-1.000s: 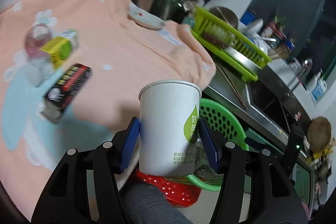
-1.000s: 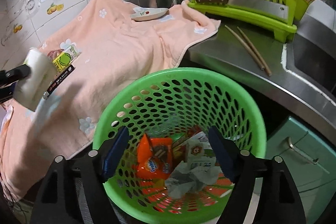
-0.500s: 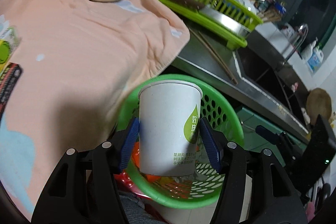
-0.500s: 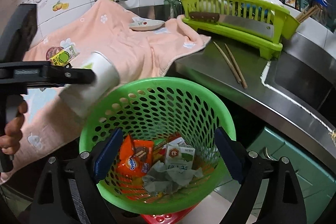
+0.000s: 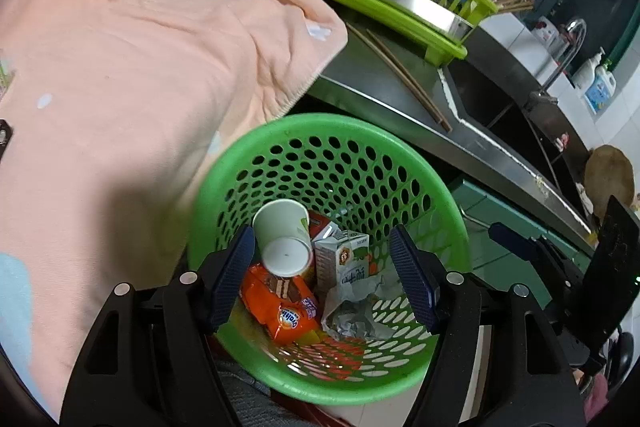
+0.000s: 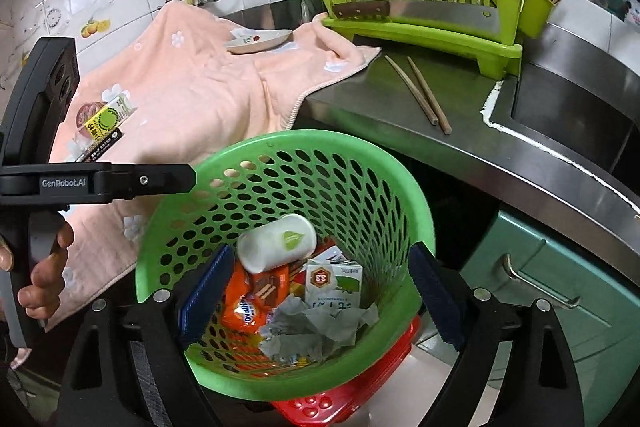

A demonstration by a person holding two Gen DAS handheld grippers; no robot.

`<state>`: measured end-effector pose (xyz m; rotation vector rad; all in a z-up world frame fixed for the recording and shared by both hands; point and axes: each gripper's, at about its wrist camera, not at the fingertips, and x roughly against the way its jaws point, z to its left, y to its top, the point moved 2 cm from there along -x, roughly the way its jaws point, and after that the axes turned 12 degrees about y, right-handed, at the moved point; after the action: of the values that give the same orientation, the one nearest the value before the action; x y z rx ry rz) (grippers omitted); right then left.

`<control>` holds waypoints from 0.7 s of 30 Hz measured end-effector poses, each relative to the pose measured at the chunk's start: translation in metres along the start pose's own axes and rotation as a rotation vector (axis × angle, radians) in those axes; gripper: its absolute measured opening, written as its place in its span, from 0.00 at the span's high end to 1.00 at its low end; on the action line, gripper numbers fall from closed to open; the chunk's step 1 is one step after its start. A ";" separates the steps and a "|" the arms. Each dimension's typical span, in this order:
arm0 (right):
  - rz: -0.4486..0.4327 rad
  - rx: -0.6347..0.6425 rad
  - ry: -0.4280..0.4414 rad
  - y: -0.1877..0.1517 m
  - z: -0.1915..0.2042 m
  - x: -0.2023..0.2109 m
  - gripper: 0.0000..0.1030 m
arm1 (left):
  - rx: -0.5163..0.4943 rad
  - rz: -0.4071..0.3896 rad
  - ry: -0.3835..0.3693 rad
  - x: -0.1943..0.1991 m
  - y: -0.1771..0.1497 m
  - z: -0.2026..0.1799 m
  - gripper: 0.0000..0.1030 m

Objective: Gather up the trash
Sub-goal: 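Lower the white paper cup into the green basket and open the left gripper, then move the left gripper to the black glue box and grasp it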

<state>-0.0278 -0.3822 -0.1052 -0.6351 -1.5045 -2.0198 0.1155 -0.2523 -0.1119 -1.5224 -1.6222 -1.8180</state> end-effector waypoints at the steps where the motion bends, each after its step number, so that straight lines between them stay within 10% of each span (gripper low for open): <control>1: -0.002 0.004 0.005 0.001 0.003 0.000 0.17 | 0.003 -0.008 0.003 0.005 0.000 0.004 0.33; 21: 0.058 0.106 0.160 0.028 0.082 -0.037 0.17 | 0.150 -0.162 0.295 0.090 0.019 0.168 0.33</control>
<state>0.0232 -0.3046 -0.0877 -0.4579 -1.4708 -1.8859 0.1784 -0.0792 -0.0584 -1.0307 -1.7292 -1.8496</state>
